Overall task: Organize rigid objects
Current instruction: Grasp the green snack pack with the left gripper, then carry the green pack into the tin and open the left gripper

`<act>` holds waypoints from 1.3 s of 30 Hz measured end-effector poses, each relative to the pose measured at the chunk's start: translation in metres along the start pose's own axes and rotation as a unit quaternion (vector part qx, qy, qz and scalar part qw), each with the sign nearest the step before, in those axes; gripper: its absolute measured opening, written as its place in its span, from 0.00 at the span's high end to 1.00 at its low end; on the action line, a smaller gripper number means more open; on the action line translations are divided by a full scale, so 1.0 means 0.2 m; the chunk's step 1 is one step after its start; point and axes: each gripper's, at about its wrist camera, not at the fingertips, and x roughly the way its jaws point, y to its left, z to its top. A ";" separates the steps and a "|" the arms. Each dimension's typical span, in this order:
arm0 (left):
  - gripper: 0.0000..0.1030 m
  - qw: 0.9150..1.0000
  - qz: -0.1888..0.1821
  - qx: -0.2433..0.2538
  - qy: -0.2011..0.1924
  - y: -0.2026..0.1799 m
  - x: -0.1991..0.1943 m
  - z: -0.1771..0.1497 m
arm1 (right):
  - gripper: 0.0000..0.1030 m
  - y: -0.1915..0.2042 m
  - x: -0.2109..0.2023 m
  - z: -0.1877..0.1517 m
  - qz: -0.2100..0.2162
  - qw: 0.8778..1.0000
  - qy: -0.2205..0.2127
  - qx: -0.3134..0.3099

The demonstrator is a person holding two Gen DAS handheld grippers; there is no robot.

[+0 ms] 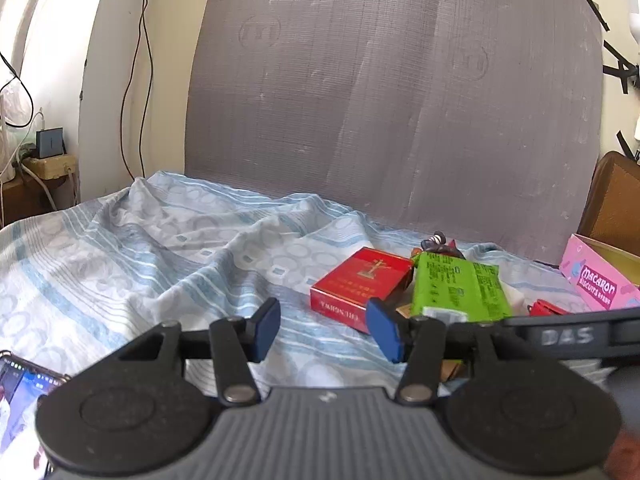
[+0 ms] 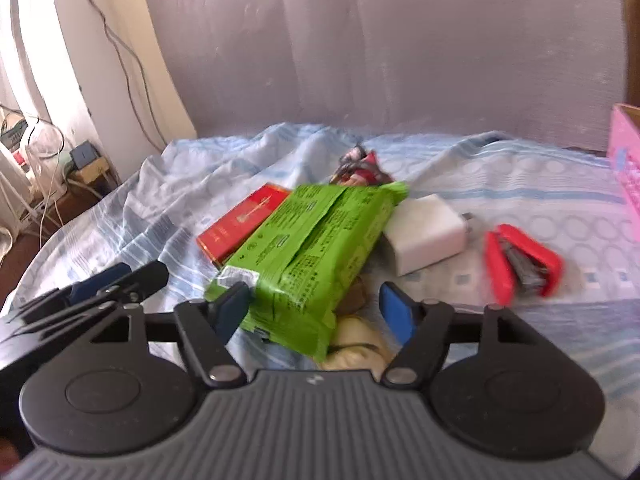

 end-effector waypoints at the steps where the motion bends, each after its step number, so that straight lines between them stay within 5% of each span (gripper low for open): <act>1: 0.53 1.000 0.000 -0.001 -0.001 0.00 0.00 0.00 | 0.30 0.00 0.03 0.00 0.011 1.000 0.008 0.008; 5: 0.53 1.000 0.001 -0.006 -0.001 0.00 -0.01 -0.01 | 0.71 -0.02 0.00 0.01 0.013 1.000 -0.011 0.016; 8: 0.52 1.000 0.002 -0.007 -0.002 -0.01 -0.01 -0.01 | 0.85 -0.04 -0.05 0.02 -0.006 1.000 -0.023 0.006; 18: 0.51 1.000 0.000 0.005 -0.001 -0.02 -0.03 -0.01 | 0.90 -0.14 -0.48 -0.20 -0.034 0.997 -0.058 -0.023; 26: 0.51 0.999 -0.027 0.046 0.002 -0.11 -0.05 -0.02 | 0.88 -0.39 -0.84 -0.60 -0.070 0.997 -0.014 0.036; 29: 0.51 0.996 -0.085 0.030 0.026 -0.19 -0.12 -0.03 | 0.67 -0.42 -0.97 -0.67 -0.109 0.993 -0.035 0.031; 32: 0.49 0.981 -0.179 0.035 0.060 -0.36 -0.19 -0.02 | 0.58 -0.43 -1.03 -0.68 -0.142 0.988 -0.060 0.018; 35: 0.35 0.953 -0.277 0.043 0.117 -0.55 -0.21 -0.02 | 0.42 -0.41 -1.03 -0.66 -0.131 0.988 -0.074 0.007; 39: 0.32 0.924 -0.322 0.074 0.192 -0.81 -0.17 -0.08 | 0.37 -0.40 -0.98 -0.69 -0.127 0.989 -0.072 -0.028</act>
